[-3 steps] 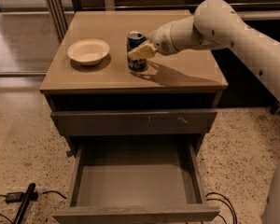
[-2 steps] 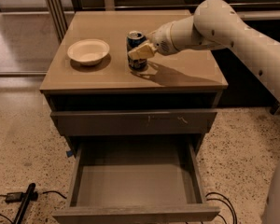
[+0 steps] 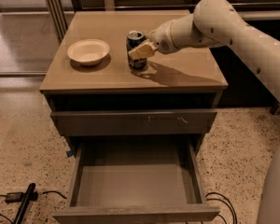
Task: Place pepsi can into middle drawer
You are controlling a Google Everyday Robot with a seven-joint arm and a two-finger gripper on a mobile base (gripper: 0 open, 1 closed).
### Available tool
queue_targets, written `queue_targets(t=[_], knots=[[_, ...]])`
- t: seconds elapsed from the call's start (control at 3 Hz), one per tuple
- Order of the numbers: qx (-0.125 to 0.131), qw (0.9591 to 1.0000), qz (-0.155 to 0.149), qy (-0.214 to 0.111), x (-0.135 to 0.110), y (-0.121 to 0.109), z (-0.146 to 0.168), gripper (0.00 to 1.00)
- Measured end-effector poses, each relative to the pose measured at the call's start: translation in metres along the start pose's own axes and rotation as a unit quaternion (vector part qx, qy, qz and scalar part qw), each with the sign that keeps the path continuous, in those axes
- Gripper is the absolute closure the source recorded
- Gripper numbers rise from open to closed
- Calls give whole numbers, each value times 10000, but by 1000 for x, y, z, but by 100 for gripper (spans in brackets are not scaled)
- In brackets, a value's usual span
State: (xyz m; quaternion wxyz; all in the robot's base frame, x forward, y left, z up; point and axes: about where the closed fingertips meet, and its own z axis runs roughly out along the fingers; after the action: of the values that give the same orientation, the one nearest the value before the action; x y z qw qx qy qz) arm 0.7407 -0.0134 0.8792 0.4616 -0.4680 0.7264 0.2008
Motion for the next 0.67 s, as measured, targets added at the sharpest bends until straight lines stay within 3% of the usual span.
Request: queue_targets(t=[0.33, 0.67], knots=[[-28, 9998, -202, 91, -9, -5, -14, 100], [-80, 9989, -455, 90, -24, -2, -49, 100]])
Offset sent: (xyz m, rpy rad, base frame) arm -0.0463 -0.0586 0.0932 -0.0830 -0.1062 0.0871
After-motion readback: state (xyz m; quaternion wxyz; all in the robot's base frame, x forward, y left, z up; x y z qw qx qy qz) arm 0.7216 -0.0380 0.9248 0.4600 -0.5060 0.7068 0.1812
